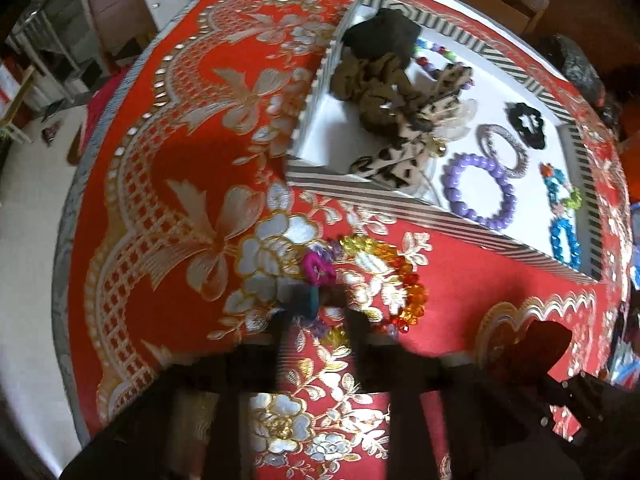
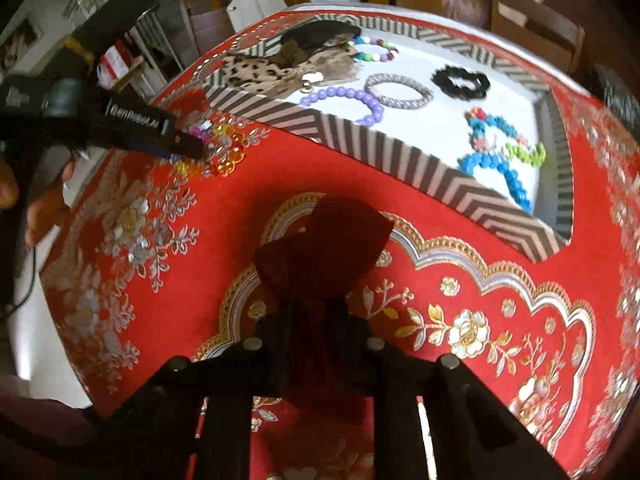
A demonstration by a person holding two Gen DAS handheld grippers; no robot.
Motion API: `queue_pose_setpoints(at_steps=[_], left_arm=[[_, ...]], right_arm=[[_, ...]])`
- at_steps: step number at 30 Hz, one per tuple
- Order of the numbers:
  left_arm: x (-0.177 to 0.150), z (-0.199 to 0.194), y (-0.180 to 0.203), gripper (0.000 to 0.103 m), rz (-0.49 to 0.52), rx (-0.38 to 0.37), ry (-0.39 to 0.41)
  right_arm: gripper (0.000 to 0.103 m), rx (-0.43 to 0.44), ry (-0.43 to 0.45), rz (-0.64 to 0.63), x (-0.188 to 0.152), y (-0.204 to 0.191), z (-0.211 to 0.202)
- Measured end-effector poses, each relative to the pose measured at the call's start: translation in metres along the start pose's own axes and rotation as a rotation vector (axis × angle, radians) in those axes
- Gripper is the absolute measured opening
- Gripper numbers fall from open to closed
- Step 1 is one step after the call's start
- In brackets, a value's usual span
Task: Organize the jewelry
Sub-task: 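Grasp the amber bead bracelet with the left gripper while the right gripper grasps the red satin bow, then carry the amber bracelet and red bow over the white tray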
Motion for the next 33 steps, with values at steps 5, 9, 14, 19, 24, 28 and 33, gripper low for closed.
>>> queue_pose_setpoints(at_steps=[5, 9, 14, 19, 24, 28, 33], left_arm=[[0.000, -0.026, 0.017, 0.000, 0.047, -0.053, 0.029], [0.003, -0.057, 0.032, 0.000, 0.077, -0.090, 0.062], [0.009, -0.090, 0.048, 0.000, 0.092, -0.129, 0.098], [0.018, -0.111, 0.067, 0.000, 0.121, -0.138, 0.137], [0.029, -0.122, 0.089, 0.000, 0.154, -0.140, 0.162], [0.033, -0.123, 0.111, 0.000, 0.200, -0.130, 0.178], [0.036, -0.117, 0.137, 0.000, 0.251, -0.124, 0.176]], right_arm=[[0.016, 0.091, 0.079, 0.096, 0.009, 0.008, -0.025], [0.016, 0.149, 0.141, 0.141, 0.018, 0.013, -0.050], [0.016, 0.157, 0.200, 0.186, 0.023, 0.027, -0.076], [0.016, 0.131, 0.233, 0.209, 0.026, 0.043, -0.092], [0.016, 0.093, 0.267, 0.218, 0.032, 0.058, -0.108], [0.016, 0.057, 0.287, 0.231, 0.037, 0.073, -0.119], [0.016, 0.020, 0.295, 0.245, 0.044, 0.094, -0.124]])
Point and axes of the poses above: each gripper's, at about its wrist camera, not at the fingertips, and z roughly the way its jaws point, y to its right, x to its top, the point moved 9 cm from there along z, roughly the way its jaws point, and after that the axes turned 10 degrees about -z, right-handed, at the moved point
